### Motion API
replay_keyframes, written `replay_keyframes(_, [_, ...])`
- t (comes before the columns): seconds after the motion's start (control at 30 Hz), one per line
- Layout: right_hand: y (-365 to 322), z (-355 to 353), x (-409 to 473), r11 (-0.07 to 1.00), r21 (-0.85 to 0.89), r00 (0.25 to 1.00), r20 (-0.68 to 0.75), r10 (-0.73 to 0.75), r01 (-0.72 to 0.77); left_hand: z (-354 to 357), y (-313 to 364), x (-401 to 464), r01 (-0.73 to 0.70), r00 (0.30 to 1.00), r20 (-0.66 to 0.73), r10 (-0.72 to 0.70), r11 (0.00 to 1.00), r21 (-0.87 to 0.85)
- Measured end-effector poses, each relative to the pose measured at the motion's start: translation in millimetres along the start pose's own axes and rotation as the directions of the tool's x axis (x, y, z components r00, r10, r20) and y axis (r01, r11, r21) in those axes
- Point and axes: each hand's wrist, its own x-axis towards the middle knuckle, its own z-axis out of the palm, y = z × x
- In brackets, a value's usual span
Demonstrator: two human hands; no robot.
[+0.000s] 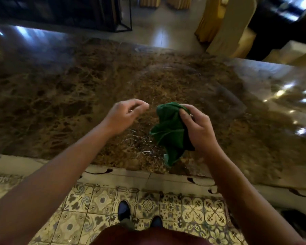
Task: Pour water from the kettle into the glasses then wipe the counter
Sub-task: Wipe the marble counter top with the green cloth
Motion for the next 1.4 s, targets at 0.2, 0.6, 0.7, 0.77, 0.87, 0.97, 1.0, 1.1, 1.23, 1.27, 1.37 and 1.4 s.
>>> replay_keyframes(0.2, [-25.3,-23.0,-17.3,0.813,0.521,0.935,-0.074,0.346,-0.260,51.8,55.8,-18.3,-0.073,0.979,0.161,0.124,0.954,-0.290])
replay_keyframes(0.6, [-2.7,-74.5,-79.5,0.777,0.473,0.901,0.330,0.282,-0.417,93.5,118.1,-23.0,-0.157,0.987,-0.061,0.146,0.942,-0.298])
replay_keyframes(0.7, [4.7,-90.9,-92.6,0.905,0.291,0.929,0.296,0.224,-0.311,99.2,136.7,-19.4,-0.070,0.991,-0.136,0.019,0.922,-0.382])
replay_keyframes(0.77, [2.2,-99.9,-102.7,0.965,0.180,0.948,0.289,0.132,-0.189,99.4,148.7,-14.4,-0.057,0.985,-0.172,-0.004,0.937,-0.345])
replay_keyframes(0.87, [-2.5,-100.0,-108.0,0.997,0.041,0.984,0.172,0.051,-0.059,102.7,166.4,-8.8,-0.075,0.989,-0.143,0.032,0.950,-0.303])
replay_keyframes(0.97, [-4.5,-103.1,-101.6,0.998,0.067,0.990,-0.138,-0.007,0.016,106.7,179.7,-2.5,-0.091,0.995,-0.075,0.071,0.945,-0.313])
replay_keyframes(1.0, [-5.6,-107.1,-99.1,0.993,0.115,0.974,-0.226,0.000,0.026,107.4,179.4,1.7,-0.058,0.998,-0.040,0.047,0.928,-0.368])
replay_keyframes(1.1, [-15.4,-121.7,-87.0,0.948,0.318,0.922,-0.372,0.108,0.017,109.0,173.0,11.8,0.114,0.993,0.099,-0.067,0.787,-0.606])
replay_keyframes(1.23, [-17.9,-128.8,-54.6,0.853,0.518,0.869,-0.391,0.305,-0.066,124.1,169.1,17.8,0.248,0.964,0.247,-0.094,0.643,-0.724])
replay_keyframes(1.27, [-19.4,-126.5,-49.3,0.838,0.538,0.872,-0.360,0.331,-0.096,127.4,170.8,20.0,0.257,0.959,0.274,-0.070,0.616,-0.744])
replay_keyframes(1.37, [-10.3,-119.5,-38.7,0.876,0.457,0.921,-0.255,0.294,-0.153,126.1,173.0,34.8,0.212,0.966,0.259,-0.007,0.592,-0.778])
replay_keyframes(1.4, [-6.9,-118.4,-38.9,0.879,0.448,0.944,-0.186,0.272,-0.165,123.3,171.8,41.2,0.195,0.969,0.247,0.005,0.596,-0.779])
